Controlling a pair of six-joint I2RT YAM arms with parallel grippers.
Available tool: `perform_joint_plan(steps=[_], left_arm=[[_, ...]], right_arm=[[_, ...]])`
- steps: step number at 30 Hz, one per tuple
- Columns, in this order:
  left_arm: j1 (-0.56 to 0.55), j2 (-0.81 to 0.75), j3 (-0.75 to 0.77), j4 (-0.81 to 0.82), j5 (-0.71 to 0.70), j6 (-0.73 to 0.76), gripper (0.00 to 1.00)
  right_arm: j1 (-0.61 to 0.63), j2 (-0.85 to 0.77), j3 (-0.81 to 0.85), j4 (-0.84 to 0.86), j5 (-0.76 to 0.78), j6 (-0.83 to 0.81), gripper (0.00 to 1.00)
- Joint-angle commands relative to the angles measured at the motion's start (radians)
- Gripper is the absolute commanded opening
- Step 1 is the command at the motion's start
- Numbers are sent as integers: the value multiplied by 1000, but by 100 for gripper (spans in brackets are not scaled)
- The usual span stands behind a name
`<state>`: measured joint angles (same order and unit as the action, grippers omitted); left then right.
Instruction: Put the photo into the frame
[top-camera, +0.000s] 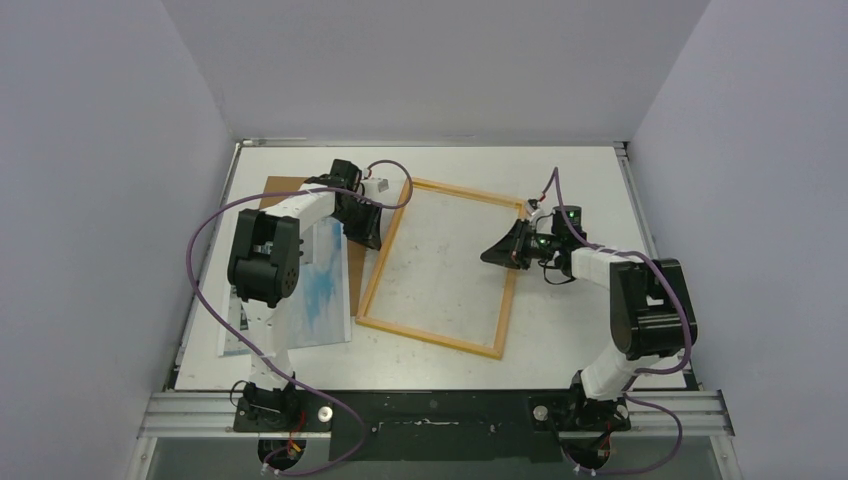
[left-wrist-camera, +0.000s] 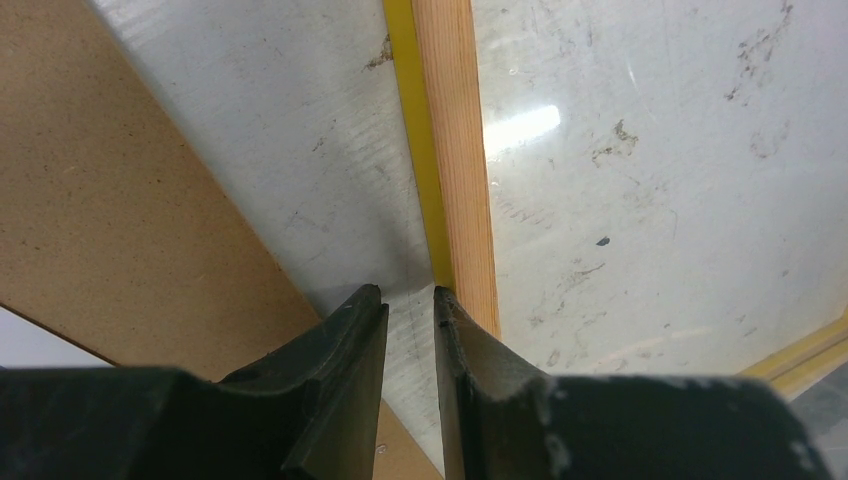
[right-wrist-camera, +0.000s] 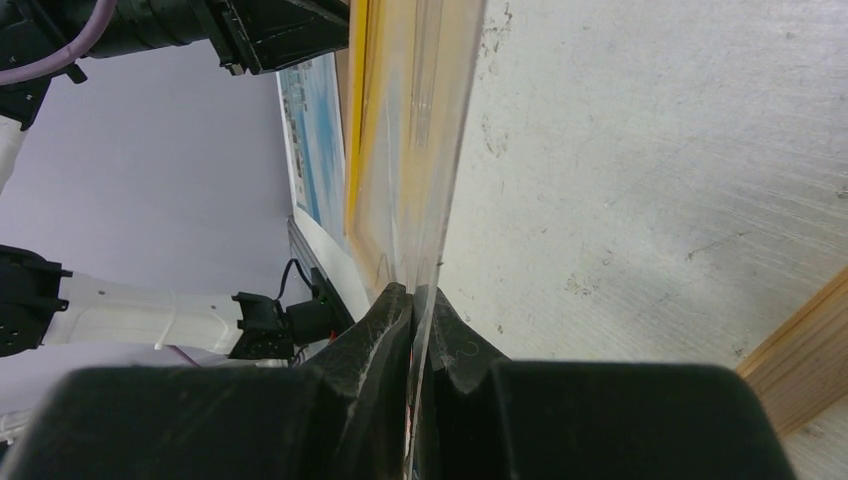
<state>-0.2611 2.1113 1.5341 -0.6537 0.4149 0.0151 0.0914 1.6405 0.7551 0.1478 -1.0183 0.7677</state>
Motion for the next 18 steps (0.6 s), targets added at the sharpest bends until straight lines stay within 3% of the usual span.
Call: perform_joint_plan(steps=[1,18], left_arm=[[-10,-44,26,14,21,7,23],[-18,-36,49,-1,30,8,23]], right_arm=[[-1,24,2,77,-2,-15,5],[-27,63,27,85,24,-28,5]])
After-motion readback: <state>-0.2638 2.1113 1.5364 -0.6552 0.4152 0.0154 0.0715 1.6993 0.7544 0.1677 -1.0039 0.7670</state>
